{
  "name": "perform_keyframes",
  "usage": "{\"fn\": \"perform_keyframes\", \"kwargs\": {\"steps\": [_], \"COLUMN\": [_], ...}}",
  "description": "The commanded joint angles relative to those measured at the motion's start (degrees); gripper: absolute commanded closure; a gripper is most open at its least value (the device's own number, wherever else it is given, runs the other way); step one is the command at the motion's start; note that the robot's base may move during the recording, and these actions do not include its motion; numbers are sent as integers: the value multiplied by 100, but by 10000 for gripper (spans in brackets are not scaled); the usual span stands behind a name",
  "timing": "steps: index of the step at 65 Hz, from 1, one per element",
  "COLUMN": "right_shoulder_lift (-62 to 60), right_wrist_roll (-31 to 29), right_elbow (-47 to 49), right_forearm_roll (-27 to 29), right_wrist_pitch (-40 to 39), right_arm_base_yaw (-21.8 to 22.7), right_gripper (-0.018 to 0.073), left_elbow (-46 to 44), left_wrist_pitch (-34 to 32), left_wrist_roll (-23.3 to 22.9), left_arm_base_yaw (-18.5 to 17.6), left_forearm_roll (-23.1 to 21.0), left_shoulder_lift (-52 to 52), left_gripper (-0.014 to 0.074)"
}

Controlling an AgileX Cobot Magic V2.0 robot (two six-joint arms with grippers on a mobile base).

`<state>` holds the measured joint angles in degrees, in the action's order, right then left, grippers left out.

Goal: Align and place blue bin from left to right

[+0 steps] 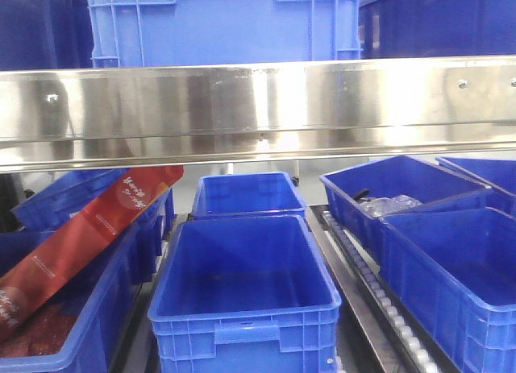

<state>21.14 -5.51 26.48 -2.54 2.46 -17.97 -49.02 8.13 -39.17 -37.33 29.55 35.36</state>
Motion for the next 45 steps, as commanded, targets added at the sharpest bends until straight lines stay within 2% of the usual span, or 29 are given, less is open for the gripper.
{"fn": "perform_keyframes", "kwargs": {"steps": [1, 6, 13, 25, 33, 45], "right_shoulder_lift": [-307, -571, -972, -1691, -2114, -2114], "right_wrist_roll": [-45, 137, 326, 324, 324, 324], "right_elbow": [-478, -925, -1590, -2410, -2648, -2648], "right_forearm_roll": [199, 254, 254, 254, 409, 419], "right_wrist_pitch": [-79, -79, -51, -38, -38, 61], "right_arm_base_yaw": [410, 611, 614, 614, 579, 419], "right_gripper": [637, 637, 637, 637, 637, 637], "left_elbow": [-1, -1, -1, -1, -1, -1], "left_wrist_pitch": [-95, -95, -95, -95, -95, -110], "left_wrist_roll": [13, 13, 13, 13, 13, 13], "left_arm_base_yaw": [-36, -36, -36, -36, -36, -36], "left_forearm_roll": [27, 27, 27, 27, 27, 27], "left_shoulder_lift": [-8, -8, -8, -8, -8, -10], "left_gripper": [707, 707, 707, 707, 707, 707]}}
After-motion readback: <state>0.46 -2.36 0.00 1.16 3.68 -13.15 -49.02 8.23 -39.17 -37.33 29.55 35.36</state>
